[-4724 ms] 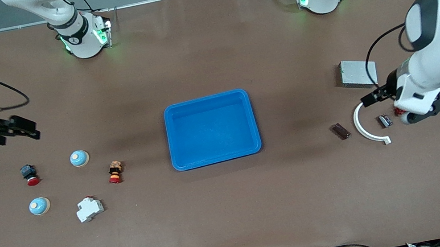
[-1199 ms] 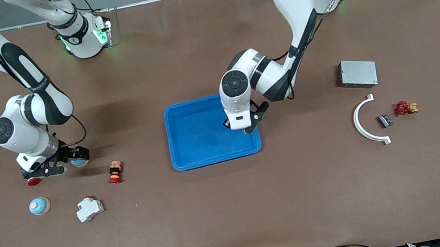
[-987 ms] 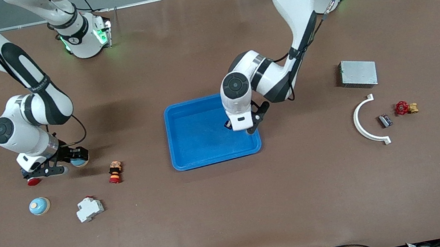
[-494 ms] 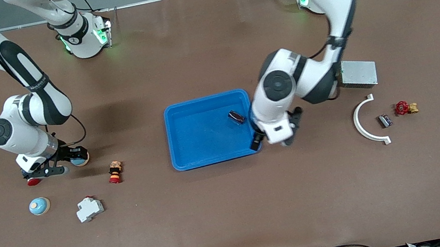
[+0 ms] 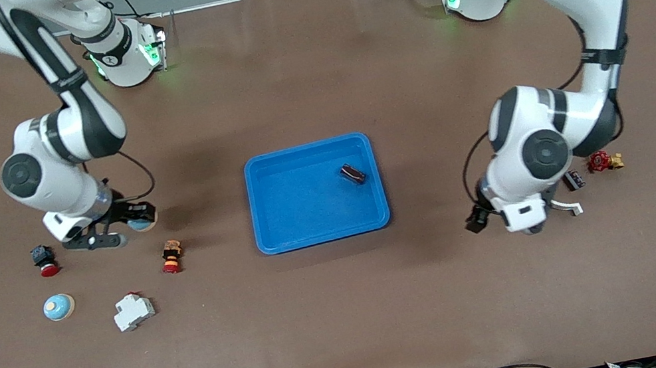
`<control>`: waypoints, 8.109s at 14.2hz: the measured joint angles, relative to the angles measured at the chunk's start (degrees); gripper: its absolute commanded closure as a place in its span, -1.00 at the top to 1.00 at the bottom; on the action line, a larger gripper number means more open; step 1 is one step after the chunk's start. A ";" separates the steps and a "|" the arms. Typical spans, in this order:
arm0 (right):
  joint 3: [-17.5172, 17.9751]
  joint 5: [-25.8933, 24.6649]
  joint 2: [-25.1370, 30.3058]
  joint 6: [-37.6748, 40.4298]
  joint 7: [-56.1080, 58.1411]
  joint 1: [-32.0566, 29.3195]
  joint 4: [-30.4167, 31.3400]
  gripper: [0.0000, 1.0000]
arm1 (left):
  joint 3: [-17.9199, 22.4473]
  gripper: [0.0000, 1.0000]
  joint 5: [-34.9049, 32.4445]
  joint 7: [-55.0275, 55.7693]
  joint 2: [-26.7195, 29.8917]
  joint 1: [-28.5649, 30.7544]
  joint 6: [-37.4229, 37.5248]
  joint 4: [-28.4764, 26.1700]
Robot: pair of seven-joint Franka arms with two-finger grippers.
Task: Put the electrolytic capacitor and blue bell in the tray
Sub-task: 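Reach the left gripper to the second capacitor while the right gripper carries the bell, then grasp the second capacitor with the left gripper while the right gripper lowers the bell, then drop the capacitor and bell into the tray with both grippers, then reach the right gripper to the second bell while the left gripper returns to rest, then grasp the second blue bell with the right gripper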
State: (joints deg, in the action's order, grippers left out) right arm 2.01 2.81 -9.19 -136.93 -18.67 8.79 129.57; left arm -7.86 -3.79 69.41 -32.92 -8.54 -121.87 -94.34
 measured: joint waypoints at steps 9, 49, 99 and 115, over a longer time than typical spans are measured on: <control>0.15 0.04 0.70 0.76 -26.44 15.68 -2.78 -1.00 | 0.01 0.71 -8.85 -21.46 -0.77 13.16 0.01 -3.50; 0.09 0.12 -25.30 -1.87 -52.34 31.21 -23.42 1.00 | -18.81 -1.00 -12.30 -1.24 1.09 6.10 4.28 0.05; -2.35 -6.90 -33.32 7.70 54.12 -23.31 -40.23 1.00 | 2.25 1.00 0.55 -52.82 34.17 5.63 29.81 3.67; -2.15 -6.90 -35.36 3.15 54.12 -23.92 -40.39 1.00 | 3.15 1.00 1.05 -53.82 37.51 5.05 31.94 1.13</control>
State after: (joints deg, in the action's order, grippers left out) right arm -0.14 -4.10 -44.55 -133.78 35.45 -15.13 89.18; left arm -4.71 -2.75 15.59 4.60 -3.49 -89.92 -93.22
